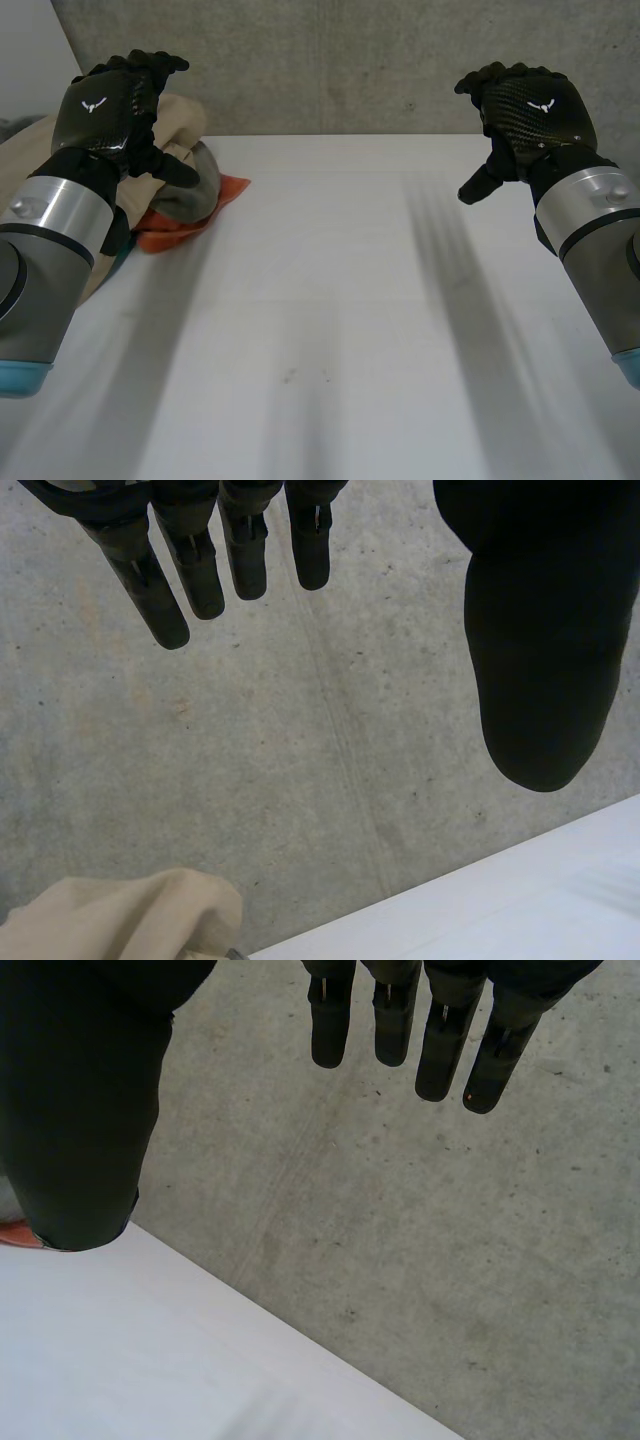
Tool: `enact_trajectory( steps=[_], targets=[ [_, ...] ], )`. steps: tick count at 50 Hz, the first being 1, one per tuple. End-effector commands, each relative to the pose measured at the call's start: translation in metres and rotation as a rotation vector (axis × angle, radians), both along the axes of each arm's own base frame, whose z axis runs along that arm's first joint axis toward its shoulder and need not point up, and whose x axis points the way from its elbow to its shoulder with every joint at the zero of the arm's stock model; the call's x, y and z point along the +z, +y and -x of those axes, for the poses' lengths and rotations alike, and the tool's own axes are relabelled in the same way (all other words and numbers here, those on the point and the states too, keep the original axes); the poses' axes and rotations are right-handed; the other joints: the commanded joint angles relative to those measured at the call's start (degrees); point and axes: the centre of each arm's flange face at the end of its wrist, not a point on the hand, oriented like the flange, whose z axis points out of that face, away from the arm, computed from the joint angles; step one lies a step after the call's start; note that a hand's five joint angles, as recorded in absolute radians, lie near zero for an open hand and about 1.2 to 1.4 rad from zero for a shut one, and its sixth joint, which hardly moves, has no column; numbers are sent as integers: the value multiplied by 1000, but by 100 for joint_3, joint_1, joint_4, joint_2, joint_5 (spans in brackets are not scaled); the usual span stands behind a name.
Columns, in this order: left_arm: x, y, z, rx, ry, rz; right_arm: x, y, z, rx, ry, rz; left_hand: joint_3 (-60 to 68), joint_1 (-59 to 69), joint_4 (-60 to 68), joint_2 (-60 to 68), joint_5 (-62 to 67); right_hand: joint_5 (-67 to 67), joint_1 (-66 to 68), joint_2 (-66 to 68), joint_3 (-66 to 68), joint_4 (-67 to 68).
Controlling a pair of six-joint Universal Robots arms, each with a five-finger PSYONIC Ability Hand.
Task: Fold the laundry.
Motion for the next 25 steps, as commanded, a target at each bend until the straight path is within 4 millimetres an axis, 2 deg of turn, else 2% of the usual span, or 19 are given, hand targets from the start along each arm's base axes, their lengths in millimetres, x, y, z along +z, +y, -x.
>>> enact_trajectory(
  steps=[1,10,14,16,18,19,22,23,24,25],
  targets=[
    [0,1,0,-1,0,0,0,0,1,-2,-1,-1,-525,-545,-575,-588,-553,-466,-422,-482,-555,-418],
    [5,-1,0,-2,3,15,0,0,1,-2,-1,-1,-521,-541,-571,-584,-548,-466,-422,-482,-555,-418],
    [20,-5,2,5,-20,58,0,0,0,0,-1,-1,-403,-423,-453,-466,-430,-466,-422,-482,-555,-418],
    [25,-13,0,34,-84,74,0,0,0,-1,1,-1,-386,-406,-436,-449,-413,-466,-422,-482,-555,-418],
    [22,-26,-3,67,-142,77,-1,0,0,1,3,-1,-386,-406,-436,-449,-413,-466,-422,-482,-555,-418],
    [15,-43,-8,107,-212,73,-1,0,0,1,3,-3,-386,-406,-436,-449,-413,-466,-422,-482,-555,-418],
    [5,-69,-20,173,-311,77,-3,-1,0,1,5,-7,-403,-423,-453,-466,-430,-466,-422,-482,-555,-418],
    [-2,-87,-32,227,-384,82,-3,-1,0,1,7,-8,-403,-423,-453,-466,-430,-466,-422,-482,-555,-418],
    [-4,-90,-34,234,-398,81,-3,-1,0,1,7,-8,-403,-423,-453,-466,-430,-466,-422,-482,-555,-418],
    [-7,-102,-40,262,-439,97,-3,-1,-1,2,7,-8,-436,-456,-486,-499,-463,-466,-422,-482,-555,-418]
  ],
)
